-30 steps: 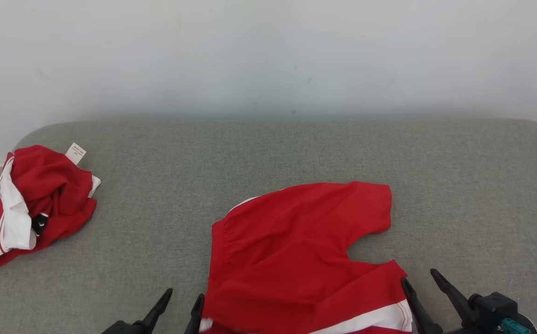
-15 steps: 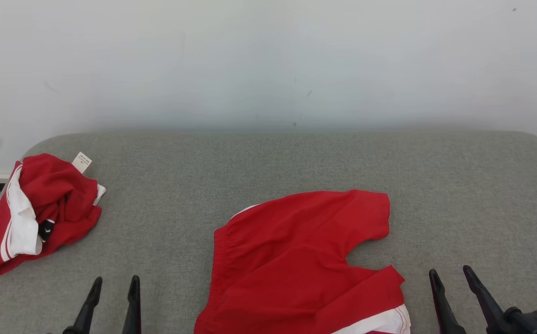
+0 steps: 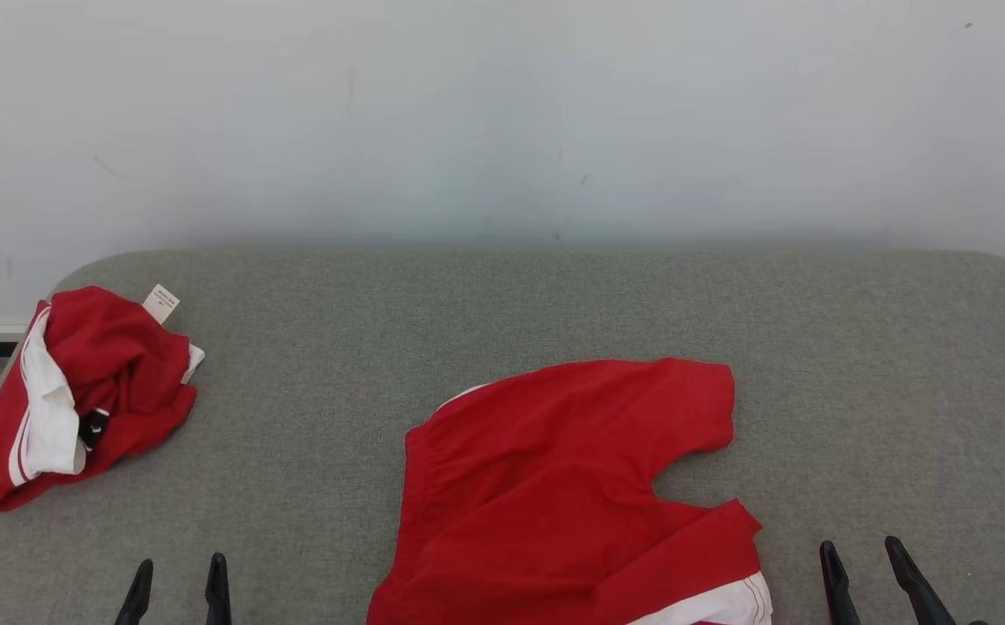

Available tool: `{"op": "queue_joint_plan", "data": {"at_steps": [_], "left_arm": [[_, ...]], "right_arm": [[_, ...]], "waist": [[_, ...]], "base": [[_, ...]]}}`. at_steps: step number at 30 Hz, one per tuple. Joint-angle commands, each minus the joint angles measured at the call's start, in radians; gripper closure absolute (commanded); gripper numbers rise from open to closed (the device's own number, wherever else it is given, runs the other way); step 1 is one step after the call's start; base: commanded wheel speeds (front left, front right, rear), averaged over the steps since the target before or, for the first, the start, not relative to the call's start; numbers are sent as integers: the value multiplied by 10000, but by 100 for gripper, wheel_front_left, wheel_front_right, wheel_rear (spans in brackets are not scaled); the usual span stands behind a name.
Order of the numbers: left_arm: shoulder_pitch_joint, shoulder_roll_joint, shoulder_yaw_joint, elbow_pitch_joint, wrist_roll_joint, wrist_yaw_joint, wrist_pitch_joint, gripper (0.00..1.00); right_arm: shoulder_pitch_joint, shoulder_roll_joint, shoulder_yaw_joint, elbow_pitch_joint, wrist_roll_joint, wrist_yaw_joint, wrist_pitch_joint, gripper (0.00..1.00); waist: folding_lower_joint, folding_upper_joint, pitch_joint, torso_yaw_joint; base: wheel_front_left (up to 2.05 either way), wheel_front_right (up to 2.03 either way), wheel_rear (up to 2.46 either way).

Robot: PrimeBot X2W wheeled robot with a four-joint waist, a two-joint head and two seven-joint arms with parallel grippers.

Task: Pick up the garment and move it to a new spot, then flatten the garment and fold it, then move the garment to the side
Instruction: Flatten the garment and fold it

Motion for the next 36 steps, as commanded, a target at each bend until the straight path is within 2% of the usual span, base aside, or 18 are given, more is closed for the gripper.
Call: {"op": "queue_joint_plan", "data": {"at_steps": [1, 8, 14, 20, 31, 36], "left_arm": [[100, -67, 32, -54, 97, -7, -33, 0], [20, -83, -52, -73, 211, -5, -33, 0], [-76, 164, -491, 108, 139, -5, -33, 0], [-274, 710, -1855, 688, -154, -3, -33, 0], [-1115, 1670, -4583, 2771, -1311, -2, -31, 0], [-1590, 1846, -5194, 3247, -1667, -2, -31, 0]], "right_arm": [[73, 46, -23, -17, -54, 12, -2, 0], [61, 24, 11, 53, -96, 12, -2, 0], [-50, -63, 140, 317, -29, 12, -1, 0], [-278, -298, 491, 1186, 182, 12, -2, 0], [-1363, -697, 1652, 3323, 552, 12, -2, 0], [-1816, -723, 2170, 4091, 724, 12, -1, 0]], "waist": [[1, 0, 14, 26], [1, 0, 12, 55], [1, 0, 13, 8], [1, 0, 93, 34], [1, 0, 387, 51], [1, 0, 483, 83]], "base": [[0, 0, 0], [0, 0, 0], [0, 0, 0], [0, 0, 0], [0, 0, 0], [0, 0, 0]]}}
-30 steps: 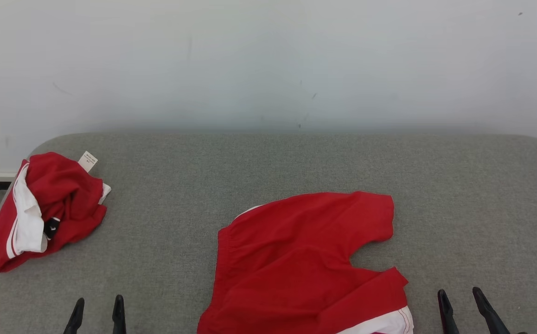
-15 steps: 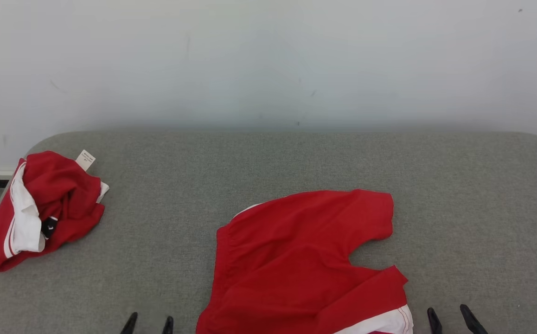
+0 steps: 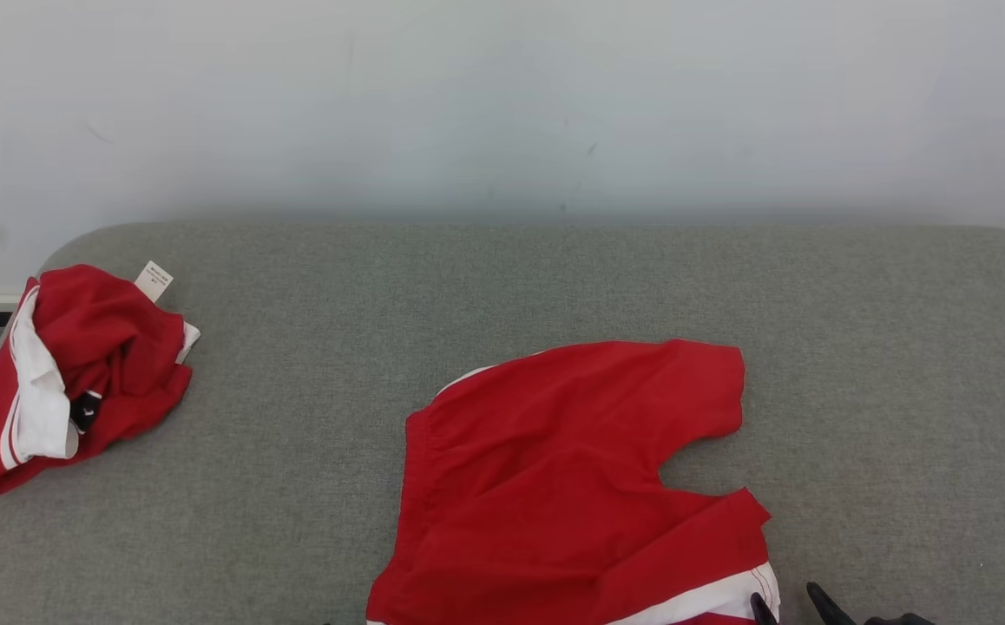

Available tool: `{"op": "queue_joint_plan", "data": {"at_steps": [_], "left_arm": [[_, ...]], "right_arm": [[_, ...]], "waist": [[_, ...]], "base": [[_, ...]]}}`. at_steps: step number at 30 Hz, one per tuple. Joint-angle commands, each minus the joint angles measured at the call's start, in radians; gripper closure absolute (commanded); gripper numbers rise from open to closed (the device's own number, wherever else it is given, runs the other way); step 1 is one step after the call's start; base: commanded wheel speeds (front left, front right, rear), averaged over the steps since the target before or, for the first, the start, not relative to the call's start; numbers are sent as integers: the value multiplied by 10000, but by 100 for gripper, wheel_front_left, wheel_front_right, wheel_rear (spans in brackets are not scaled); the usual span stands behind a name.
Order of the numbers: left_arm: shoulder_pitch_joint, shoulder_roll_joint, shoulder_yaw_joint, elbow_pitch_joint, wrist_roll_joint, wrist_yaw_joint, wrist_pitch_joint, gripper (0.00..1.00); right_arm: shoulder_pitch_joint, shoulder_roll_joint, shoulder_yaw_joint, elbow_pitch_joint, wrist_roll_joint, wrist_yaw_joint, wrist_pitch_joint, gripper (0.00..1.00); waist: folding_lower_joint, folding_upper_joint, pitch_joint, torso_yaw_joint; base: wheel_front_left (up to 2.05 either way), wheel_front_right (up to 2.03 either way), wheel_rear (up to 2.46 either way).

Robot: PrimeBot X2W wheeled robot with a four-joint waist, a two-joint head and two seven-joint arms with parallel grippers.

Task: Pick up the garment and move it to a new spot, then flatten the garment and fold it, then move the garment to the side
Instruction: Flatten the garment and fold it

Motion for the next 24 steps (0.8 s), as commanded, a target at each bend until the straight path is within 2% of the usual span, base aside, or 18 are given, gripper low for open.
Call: {"op": "queue_joint_plan", "data": {"at_steps": [1, 7, 17, 18, 19, 20, 21, 24], "left_arm": [[-154, 82, -100, 126, -51, 21, -31, 0], [-745, 215, -711, 469, -371, 20, -31, 0], [-1260, 305, -1304, 557, -632, 20, -31, 0], [-1301, 289, -1333, 529, -662, 20, -31, 2], [-1330, 278, -1385, 523, -716, 20, -31, 19], [-1344, 280, -1484, 530, -764, 20, -31, 80], [-1362, 297, -1568, 551, -814, 20, -31, 100], [-1425, 274, -1676, 621, -925, 20, -31, 100]], "right_arm": [[-130, -31, 110, 150, 75, 12, 0, 0], [-786, -17, 700, 1032, 404, 12, 0, 0], [-1257, -127, 1399, 1378, 892, 12, 1, 0], [-1255, -135, 1411, 1335, 909, 12, 0, 49], [-1243, -140, 1430, 1296, 924, 12, 1, 95], [-1236, -152, 1445, 1238, 926, 12, 0, 100], [-1226, -167, 1435, 1195, 926, 12, 0, 100], [-1122, -148, 1430, 1102, 945, 12, 0, 100]], "waist": [[-1, -1, 36, 15], [-1, -1, 158, 44], [-1, -1, 285, 16], [-1, -1, 290, 16], [-1, -1, 294, 14], [-1, -1, 290, 12], [-1, -1, 284, 14], [-1, -1, 267, 12]], "base": [[0, 0, 0], [0, 0, 0], [0, 0, 0], [0, 0, 0], [0, 0, 0], [0, 0, 0], [0, 0, 0], [0, 0, 0]]}}
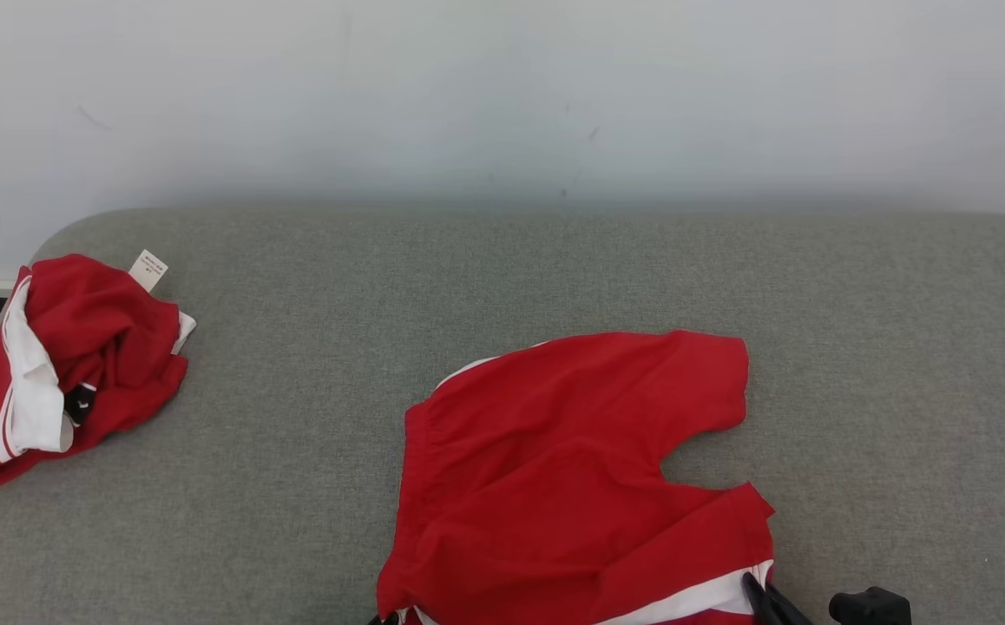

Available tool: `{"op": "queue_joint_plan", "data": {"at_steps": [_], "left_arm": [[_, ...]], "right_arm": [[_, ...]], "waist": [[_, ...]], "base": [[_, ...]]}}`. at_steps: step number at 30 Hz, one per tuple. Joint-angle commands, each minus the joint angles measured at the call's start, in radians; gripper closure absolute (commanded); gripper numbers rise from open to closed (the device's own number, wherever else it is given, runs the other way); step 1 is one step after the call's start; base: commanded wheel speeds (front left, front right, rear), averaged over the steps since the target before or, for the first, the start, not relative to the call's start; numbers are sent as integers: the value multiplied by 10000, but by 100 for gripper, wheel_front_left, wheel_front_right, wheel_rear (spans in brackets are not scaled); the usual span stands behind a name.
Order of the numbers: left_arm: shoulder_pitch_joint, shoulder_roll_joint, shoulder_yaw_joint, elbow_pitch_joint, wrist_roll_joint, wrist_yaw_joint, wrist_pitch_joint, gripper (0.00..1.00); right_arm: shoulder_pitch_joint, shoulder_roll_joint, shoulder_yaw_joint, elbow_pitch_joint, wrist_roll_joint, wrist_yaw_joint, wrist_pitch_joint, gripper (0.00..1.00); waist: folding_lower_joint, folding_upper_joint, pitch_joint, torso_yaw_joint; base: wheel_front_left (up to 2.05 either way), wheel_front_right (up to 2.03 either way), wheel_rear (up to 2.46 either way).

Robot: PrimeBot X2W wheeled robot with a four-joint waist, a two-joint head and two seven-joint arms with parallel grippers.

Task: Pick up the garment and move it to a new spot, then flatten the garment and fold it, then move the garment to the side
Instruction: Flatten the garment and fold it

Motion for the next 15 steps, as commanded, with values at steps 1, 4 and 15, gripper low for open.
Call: {"op": "queue_joint_plan", "data": {"at_steps": [1, 4, 15], "left_arm": [[-119, -36, -21, 24, -88, 20, -33, 100], [-76, -64, -35, -128, -168, 20, -33, 100], [-674, 530, 619, -1804, -250, 20, -33, 100]], "right_arm": [[94, -19, 0, -65, 90, 12, -2, 100], [137, -7, 38, -400, -15, 12, -2, 100], [-435, -210, -269, -2474, -81, 12, -2, 100]], "waist": [[-1, -1, -16, -1], [-1, -1, -52, -8], [-1, -1, -150, -108]], "base": [[0, 0, 0], [0, 0, 0], [0, 0, 0]]}}
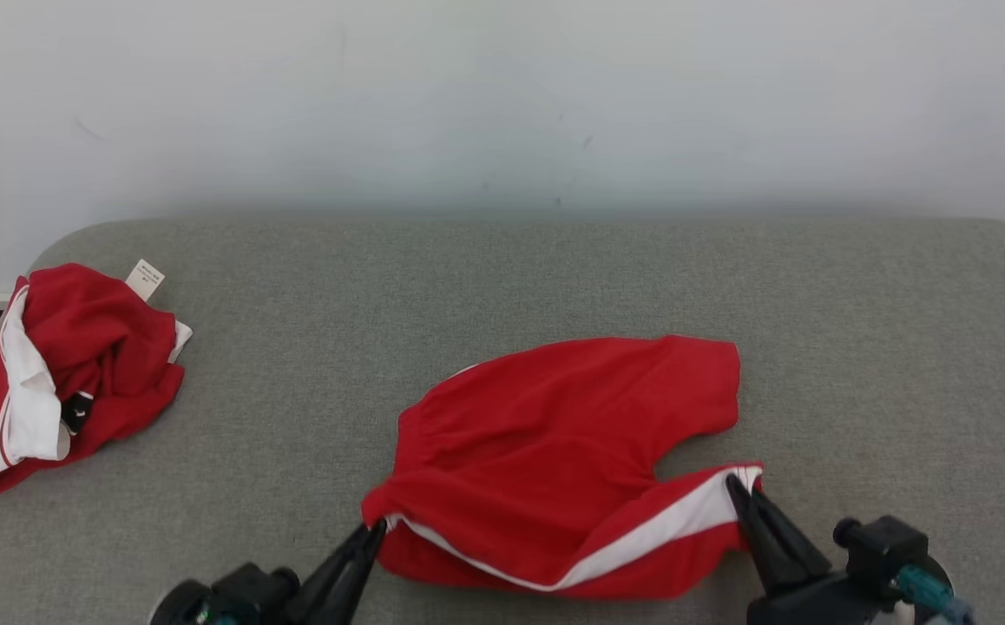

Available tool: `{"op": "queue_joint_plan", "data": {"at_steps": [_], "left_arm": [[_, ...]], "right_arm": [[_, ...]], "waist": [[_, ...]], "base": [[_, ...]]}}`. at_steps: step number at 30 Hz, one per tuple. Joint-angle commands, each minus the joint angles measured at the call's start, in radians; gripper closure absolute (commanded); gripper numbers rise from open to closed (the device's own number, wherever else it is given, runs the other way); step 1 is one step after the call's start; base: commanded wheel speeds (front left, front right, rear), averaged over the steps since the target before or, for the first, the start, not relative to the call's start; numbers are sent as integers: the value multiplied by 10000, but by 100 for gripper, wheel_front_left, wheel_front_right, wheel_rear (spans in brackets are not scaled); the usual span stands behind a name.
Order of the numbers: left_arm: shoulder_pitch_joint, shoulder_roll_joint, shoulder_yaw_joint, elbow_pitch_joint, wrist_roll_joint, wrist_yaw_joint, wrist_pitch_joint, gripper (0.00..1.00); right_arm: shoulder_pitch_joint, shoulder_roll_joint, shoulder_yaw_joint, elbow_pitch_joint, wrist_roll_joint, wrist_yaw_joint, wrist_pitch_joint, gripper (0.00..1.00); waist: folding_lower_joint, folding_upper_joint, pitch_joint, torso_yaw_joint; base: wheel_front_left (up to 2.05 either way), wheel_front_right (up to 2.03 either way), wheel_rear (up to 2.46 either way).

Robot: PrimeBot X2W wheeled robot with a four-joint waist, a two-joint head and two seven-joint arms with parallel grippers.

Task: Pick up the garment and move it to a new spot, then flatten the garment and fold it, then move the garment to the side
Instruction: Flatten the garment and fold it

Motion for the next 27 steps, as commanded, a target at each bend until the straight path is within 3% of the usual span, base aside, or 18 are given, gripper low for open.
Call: {"op": "queue_joint_plan", "data": {"at_steps": [1, 7, 11, 21, 27], "left_arm": [[-162, 62, 32, -53, -108, 20, -31, 100], [-1996, 801, -623, -362, -562, 20, -6, 100], [-3979, 1145, -1073, -494, -1497, 20, 319, 100], [-10165, 1925, -1646, -183, -3507, 20, 1521, 100], [-13710, 1730, -1740, 911, -4694, 20, 2053, 100]], "right_arm": [[-112, -55, -21, -41, 61, 12, 0, 100], [-1420, -388, 25, -215, 304, 12, 0, 100], [-2933, -657, 129, -50, 556, 12, 0, 100], [-8997, -1133, 358, 631, 1826, 12, 551, 100], [-12572, -1442, 167, 1554, 2626, 12, 1218, 100]], "waist": [[1, -1, 2, -11], [1, -1, 287, -35], [1, -1, 939, -94], [1, -1, 3978, -510], [1, -1, 5442, -549]], "base": [[0, 0, 0], [0, 0, 0], [0, 0, 0], [0, 0, 0], [0, 0, 0]]}}
